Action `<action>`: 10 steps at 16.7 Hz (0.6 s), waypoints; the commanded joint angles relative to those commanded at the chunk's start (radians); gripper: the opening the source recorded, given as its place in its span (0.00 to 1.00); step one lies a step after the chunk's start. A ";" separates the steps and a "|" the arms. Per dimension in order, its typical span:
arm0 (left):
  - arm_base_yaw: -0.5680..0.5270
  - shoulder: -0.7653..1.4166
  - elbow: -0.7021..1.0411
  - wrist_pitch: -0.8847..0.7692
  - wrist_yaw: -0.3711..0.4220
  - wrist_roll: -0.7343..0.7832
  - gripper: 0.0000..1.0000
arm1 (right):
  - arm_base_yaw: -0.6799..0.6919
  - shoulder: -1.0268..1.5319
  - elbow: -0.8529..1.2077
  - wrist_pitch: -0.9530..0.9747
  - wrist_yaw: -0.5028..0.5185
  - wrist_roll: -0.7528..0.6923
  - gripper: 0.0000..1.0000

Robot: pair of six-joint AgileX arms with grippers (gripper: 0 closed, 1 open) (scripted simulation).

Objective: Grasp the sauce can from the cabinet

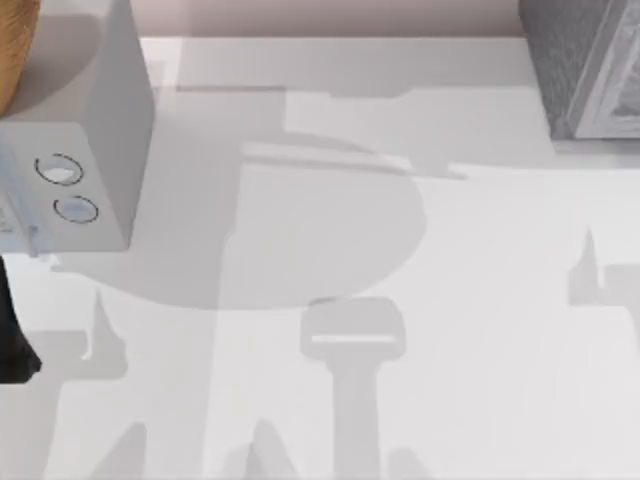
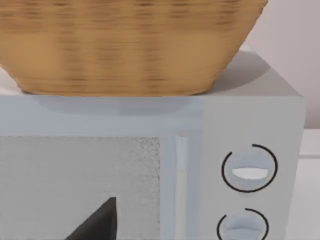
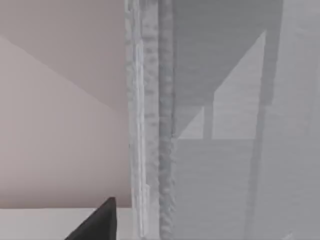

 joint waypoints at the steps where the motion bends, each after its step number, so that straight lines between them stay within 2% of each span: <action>1: 0.000 0.000 0.000 0.000 0.000 0.000 1.00 | 0.010 0.069 0.090 -0.024 0.009 0.000 1.00; 10: 0.000 0.000 0.000 0.000 0.000 0.000 1.00 | 0.094 0.689 0.877 -0.243 0.093 0.003 1.00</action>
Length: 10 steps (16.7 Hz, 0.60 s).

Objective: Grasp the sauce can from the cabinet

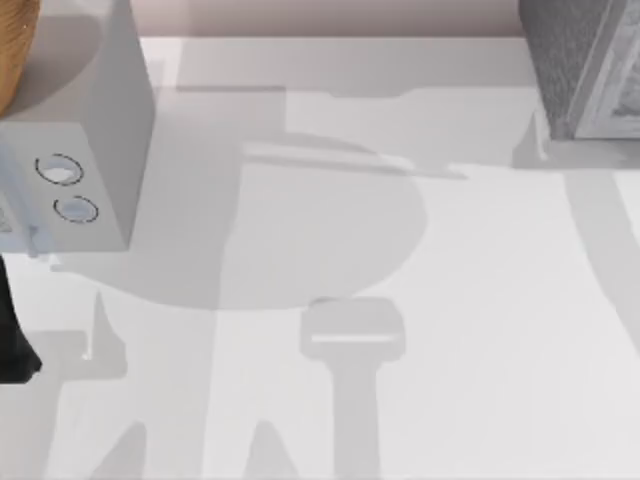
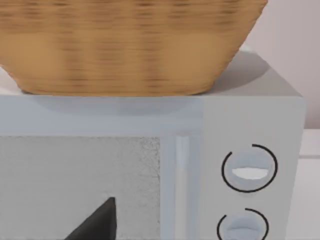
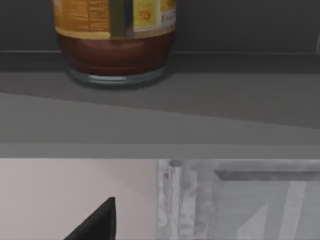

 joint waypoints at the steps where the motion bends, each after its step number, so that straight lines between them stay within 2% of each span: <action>1: 0.000 0.000 0.000 0.000 0.000 0.000 1.00 | 0.008 0.052 0.067 -0.017 0.007 0.000 1.00; 6: 0.000 0.000 0.000 0.000 0.000 0.000 1.00 | 0.037 0.219 0.296 -0.063 0.029 0.003 1.00; 10: 0.000 0.000 0.000 0.000 0.000 0.000 1.00 | 0.040 0.238 0.328 -0.066 0.032 0.003 1.00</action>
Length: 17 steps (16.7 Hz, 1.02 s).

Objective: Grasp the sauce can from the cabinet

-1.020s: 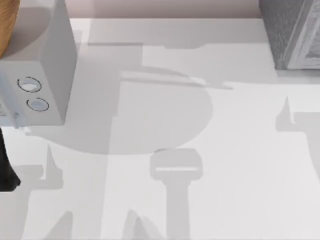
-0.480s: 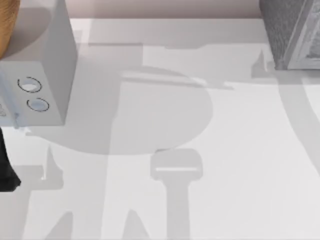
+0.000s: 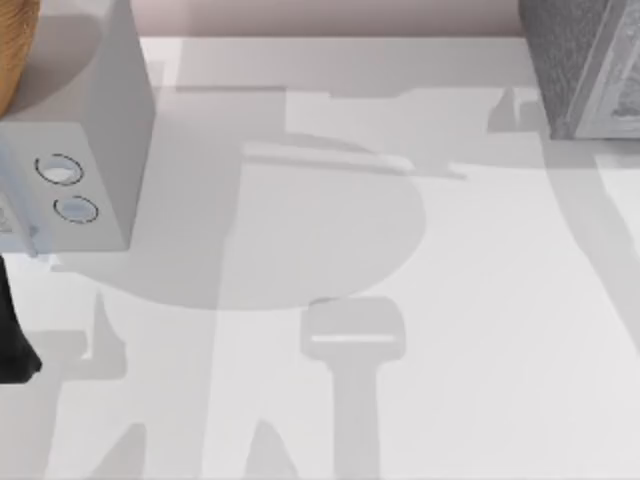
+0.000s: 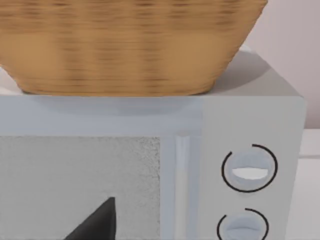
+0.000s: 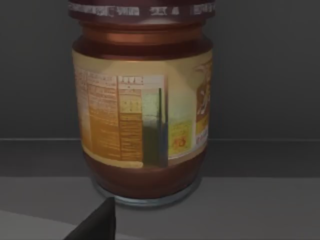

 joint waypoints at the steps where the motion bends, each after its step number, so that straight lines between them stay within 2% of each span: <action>1: 0.000 0.000 0.000 0.000 0.000 0.000 1.00 | 0.000 0.000 0.000 0.000 0.000 0.000 1.00; 6: 0.000 0.000 0.000 0.000 0.000 0.000 1.00 | 0.001 0.025 0.035 0.017 0.017 0.001 1.00; 13: 0.000 0.000 0.000 0.000 0.000 0.000 1.00 | 0.069 0.266 0.217 0.056 0.089 -0.001 1.00; 17: 0.000 0.000 0.000 0.000 0.000 0.000 1.00 | 0.080 0.294 0.239 0.064 0.095 -0.002 1.00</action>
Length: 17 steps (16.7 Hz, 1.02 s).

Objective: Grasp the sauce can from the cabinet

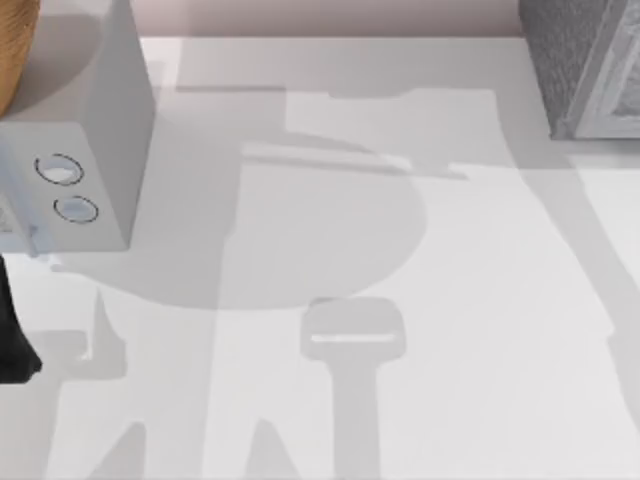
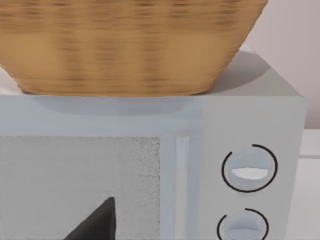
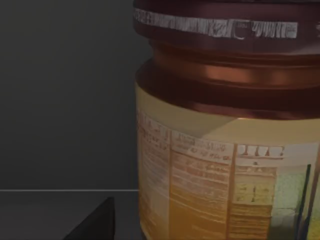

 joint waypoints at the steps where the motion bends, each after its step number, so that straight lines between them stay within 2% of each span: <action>1: 0.000 0.000 0.000 0.000 0.000 0.000 1.00 | -0.005 -0.002 -0.007 -0.001 -0.002 0.000 1.00; 4: 0.000 0.000 0.000 0.000 0.000 0.000 1.00 | -0.008 0.026 0.032 -0.006 -0.007 0.000 1.00; 12: 0.000 0.000 0.000 0.000 0.000 0.000 1.00 | -0.043 0.239 0.297 -0.057 -0.039 0.000 1.00; 17: 0.000 0.000 0.000 0.000 0.000 0.000 1.00 | -0.047 0.259 0.321 -0.061 -0.043 0.000 1.00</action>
